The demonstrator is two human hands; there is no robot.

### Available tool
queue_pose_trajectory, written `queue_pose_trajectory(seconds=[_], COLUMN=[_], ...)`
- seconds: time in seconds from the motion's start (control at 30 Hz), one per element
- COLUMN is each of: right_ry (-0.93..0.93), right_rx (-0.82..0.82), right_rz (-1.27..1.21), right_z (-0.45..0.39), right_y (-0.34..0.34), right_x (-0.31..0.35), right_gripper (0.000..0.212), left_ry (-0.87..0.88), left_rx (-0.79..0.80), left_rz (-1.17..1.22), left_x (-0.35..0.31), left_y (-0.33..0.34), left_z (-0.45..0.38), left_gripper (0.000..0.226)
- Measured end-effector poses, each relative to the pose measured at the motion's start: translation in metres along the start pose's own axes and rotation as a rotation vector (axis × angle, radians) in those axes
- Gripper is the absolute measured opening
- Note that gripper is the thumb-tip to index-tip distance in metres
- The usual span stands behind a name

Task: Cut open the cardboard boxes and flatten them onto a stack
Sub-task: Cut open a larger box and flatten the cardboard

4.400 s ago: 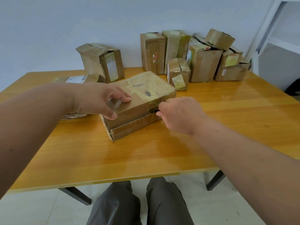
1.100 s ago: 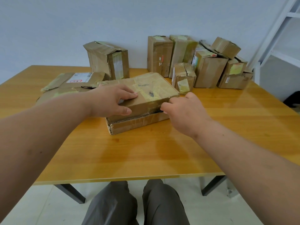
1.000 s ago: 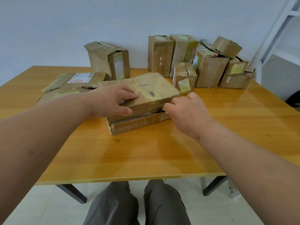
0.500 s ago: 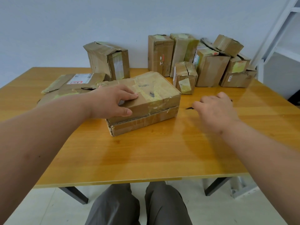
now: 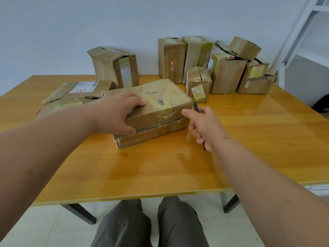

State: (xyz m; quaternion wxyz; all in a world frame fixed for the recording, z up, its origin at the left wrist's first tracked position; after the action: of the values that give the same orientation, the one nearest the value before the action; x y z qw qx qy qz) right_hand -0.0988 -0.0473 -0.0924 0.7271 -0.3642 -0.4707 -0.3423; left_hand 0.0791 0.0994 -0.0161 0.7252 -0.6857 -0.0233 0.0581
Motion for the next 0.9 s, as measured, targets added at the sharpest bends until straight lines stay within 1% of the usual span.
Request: queue_pose_trajectory(seconds=[0.03,0.07,0.13,0.2,0.3,0.4,0.43,0.5,0.6,0.67,0.73,0.8,0.87,0.9], right_ry=[0.039,0.064,0.082,0.100,0.180,0.273,0.286,0.289,0.270,0.260,0.254,0.249,0.238,0.229], right_rx=[0.029,0.044,0.037,0.051,0.081,-0.011,-0.028,-0.046,-0.065,-0.060,-0.054,-0.052,-0.048,-0.045], right_rz=[0.010,0.029,0.009,-0.066,-0.089,-0.058,-0.057,-0.044,-0.031,-0.020,-0.012,-0.009,-0.005,0.000], right_z=[-0.001,-0.001,-0.002,-0.003,-0.003,-0.005,-0.007,-0.009,-0.011,-0.010,-0.008,-0.006,-0.004,-0.003], right_y=[0.006,0.012,0.016,0.018,0.020,0.015,0.015,0.015,0.014,0.015,0.016,0.016,0.016,0.015], right_x=[-0.006,-0.010,-0.015,-0.016,-0.019,-0.028,-0.030,-0.031,-0.032,-0.033,-0.033,-0.033,-0.032,-0.031], right_gripper=[0.052,0.053,0.044,0.034,0.025,0.022,0.023,0.028,0.039,0.038,0.032,0.028,0.027,0.027], left_ry=[-0.005,-0.008,-0.005,0.006,0.009,-0.023,-0.037,-0.064,-0.078,-0.086,-0.072,-0.045,-0.039,-0.045], left_rx=[0.006,0.007,0.004,0.004,0.013,-0.004,-0.003,0.021,0.029,0.003,-0.062,-0.122,-0.142,-0.125], left_rz=[-0.014,-0.020,-0.021,-0.011,0.015,0.060,0.062,0.021,-0.154,-0.280,-0.367,-0.404,-0.378,-0.348], left_x=[-0.001,-0.001,-0.001,0.000,0.002,0.008,0.011,0.014,0.010,0.006,0.002,-0.003,-0.003,-0.002], left_y=[0.001,0.001,0.000,-0.001,0.000,-0.003,-0.003,0.000,0.005,0.009,0.012,0.014,0.012,0.010], left_z=[-0.001,-0.001,-0.001,-0.001,0.000,0.001,0.003,0.007,0.012,0.012,0.011,0.012,0.014,0.016], left_gripper=[0.085,0.087,0.085,0.081,0.077,0.073,0.075,0.087,0.110,0.116,0.109,0.098,0.089,0.088])
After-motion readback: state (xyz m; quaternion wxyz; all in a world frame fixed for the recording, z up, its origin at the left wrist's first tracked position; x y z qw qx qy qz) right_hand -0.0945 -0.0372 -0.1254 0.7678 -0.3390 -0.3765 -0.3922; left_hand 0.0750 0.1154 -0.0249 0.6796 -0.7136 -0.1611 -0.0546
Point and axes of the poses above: each hand's wrist, its own z-axis away from the middle knuckle, its own y-axis out of the palm, x = y × z, the point moved 8 cm from there along -z, towards the middle knuckle, and after that the axes turned 5 degrees about y, right-handed, at the moved point
